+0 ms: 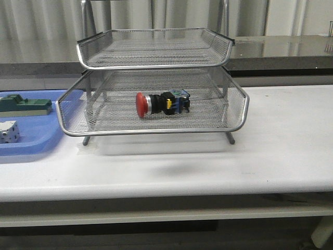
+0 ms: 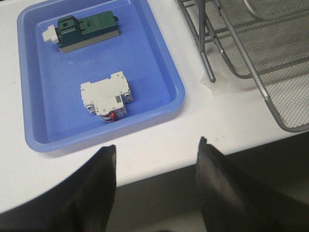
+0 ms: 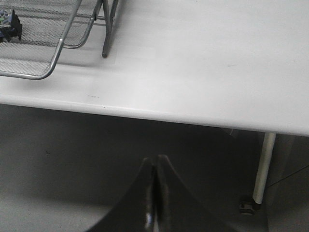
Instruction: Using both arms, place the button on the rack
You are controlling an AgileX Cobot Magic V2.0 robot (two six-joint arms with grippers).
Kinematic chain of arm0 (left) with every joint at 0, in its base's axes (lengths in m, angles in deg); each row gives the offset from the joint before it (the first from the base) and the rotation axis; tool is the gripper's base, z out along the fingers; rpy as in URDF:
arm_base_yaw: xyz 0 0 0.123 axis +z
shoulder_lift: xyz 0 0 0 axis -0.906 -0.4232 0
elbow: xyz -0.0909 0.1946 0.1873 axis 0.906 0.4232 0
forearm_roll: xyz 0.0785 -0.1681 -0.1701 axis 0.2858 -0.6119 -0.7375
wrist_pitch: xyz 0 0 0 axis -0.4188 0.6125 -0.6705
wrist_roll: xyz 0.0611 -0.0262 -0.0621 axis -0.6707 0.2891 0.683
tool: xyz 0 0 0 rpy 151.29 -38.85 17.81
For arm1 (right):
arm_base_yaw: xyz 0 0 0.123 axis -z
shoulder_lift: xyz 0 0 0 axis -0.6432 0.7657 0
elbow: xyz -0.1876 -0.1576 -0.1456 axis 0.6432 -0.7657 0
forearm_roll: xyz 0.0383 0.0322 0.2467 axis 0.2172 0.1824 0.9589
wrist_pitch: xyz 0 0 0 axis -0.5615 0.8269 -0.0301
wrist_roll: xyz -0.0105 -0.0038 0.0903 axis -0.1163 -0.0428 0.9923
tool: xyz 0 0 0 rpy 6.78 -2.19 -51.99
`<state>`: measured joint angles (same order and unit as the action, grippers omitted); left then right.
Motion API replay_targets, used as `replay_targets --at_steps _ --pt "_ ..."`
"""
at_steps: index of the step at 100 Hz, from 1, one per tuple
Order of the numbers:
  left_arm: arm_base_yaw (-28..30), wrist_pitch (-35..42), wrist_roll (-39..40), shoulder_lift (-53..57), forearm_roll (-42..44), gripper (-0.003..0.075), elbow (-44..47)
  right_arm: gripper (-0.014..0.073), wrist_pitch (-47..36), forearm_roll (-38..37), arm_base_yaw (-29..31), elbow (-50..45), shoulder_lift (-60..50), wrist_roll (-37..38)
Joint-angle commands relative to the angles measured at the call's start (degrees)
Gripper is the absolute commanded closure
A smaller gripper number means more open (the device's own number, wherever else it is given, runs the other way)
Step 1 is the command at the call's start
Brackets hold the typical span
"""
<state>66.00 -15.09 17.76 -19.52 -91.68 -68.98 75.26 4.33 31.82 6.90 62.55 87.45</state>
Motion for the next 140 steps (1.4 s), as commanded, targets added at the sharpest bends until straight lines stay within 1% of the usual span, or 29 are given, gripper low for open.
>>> replay_targets --at_steps 1,20,34,49,56,61,68,75,87,90,110,140 --pt "0.1 5.6 0.8 4.4 -1.4 0.0368 2.6 0.0664 -3.7 -0.7 0.2 1.2 0.4 -0.1" --pt "0.1 6.0 0.8 13.2 -1.8 0.0368 11.0 0.0664 -3.7 -0.7 0.2 1.2 0.4 -0.1" --pt "0.1 6.0 0.8 18.8 -4.0 0.0368 15.6 0.0664 -3.7 -0.7 0.2 1.2 0.4 -0.1" --pt "0.1 6.0 0.8 22.6 -4.2 0.0369 18.6 0.0664 -3.7 -0.7 0.2 1.2 0.4 -0.1" --pt "0.1 6.0 0.8 23.3 -4.3 0.0386 19.1 0.0664 -3.7 -0.7 0.2 1.2 0.4 -0.1" --pt "0.1 6.0 0.8 23.5 -4.3 0.0413 19.1 0.0664 -3.7 -0.7 0.2 1.2 0.4 -0.1" --pt "0.1 6.1 0.8 23.5 -4.4 0.0475 19.1 0.0664 -3.7 -0.7 0.2 1.2 0.4 -0.1" --pt "0.1 6.3 0.8 23.5 -4.4 0.0554 19.1 0.0664 -3.7 -0.7 0.2 1.2 0.4 -0.1" --pt "0.1 6.4 0.8 23.5 -4.4 0.0717 19.1 0.0664 -2.8 -1.0 0.2 1.2 0.4 -0.7" --pt "0.1 6.5 0.8 23.5 -4.4 0.0741 19.1 0.0664 -2.2 -1.2 0.2 1.2 0.4 -0.8" --pt "0.1 6.5 0.8 23.5 -4.4 0.0741 19.1 0.0664 1.4 -1.1 0.2 1.2 0.4 -0.8" --pt "0.1 6.5 0.8 23.5 -4.4 0.0741 19.1 0.0664 1.6 -1.1 0.2 1.2 0.4 -0.8"
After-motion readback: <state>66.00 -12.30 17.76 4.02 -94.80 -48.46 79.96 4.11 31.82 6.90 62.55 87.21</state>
